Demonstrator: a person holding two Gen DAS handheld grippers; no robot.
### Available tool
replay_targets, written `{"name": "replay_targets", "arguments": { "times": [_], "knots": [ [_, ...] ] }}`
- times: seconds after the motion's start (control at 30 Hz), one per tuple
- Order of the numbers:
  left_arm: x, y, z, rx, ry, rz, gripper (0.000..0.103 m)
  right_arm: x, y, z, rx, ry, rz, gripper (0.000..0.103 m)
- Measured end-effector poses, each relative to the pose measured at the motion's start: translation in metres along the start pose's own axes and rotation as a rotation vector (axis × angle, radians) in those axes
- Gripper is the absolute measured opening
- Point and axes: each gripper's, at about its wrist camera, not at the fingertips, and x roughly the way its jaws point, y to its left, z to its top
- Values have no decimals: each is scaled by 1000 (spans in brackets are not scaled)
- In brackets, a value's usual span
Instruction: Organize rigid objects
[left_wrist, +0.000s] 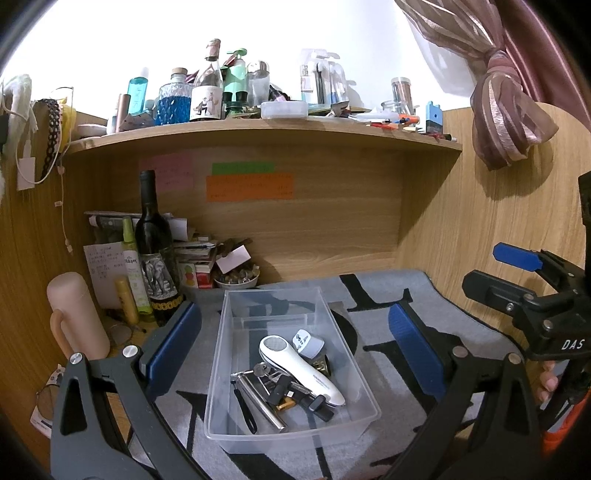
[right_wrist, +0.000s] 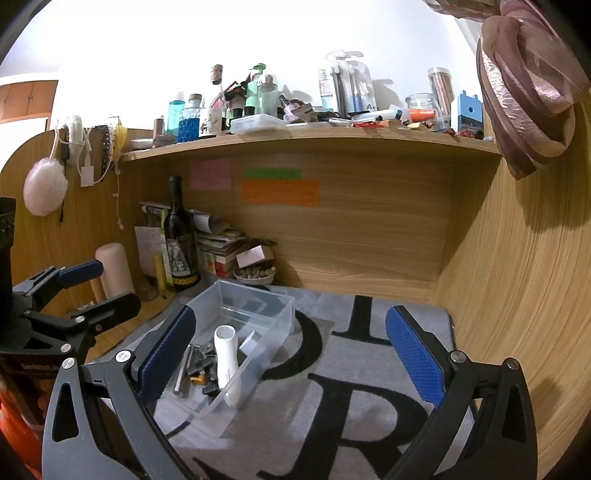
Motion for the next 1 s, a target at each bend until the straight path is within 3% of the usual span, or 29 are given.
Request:
{"name": "replay_targets", "arguments": {
  "times": [1.0],
  "knots": [
    [3, -4, -1, 12, 4, -34, 103, 8, 5, -2, -14, 19, 16, 103]
  ]
}}
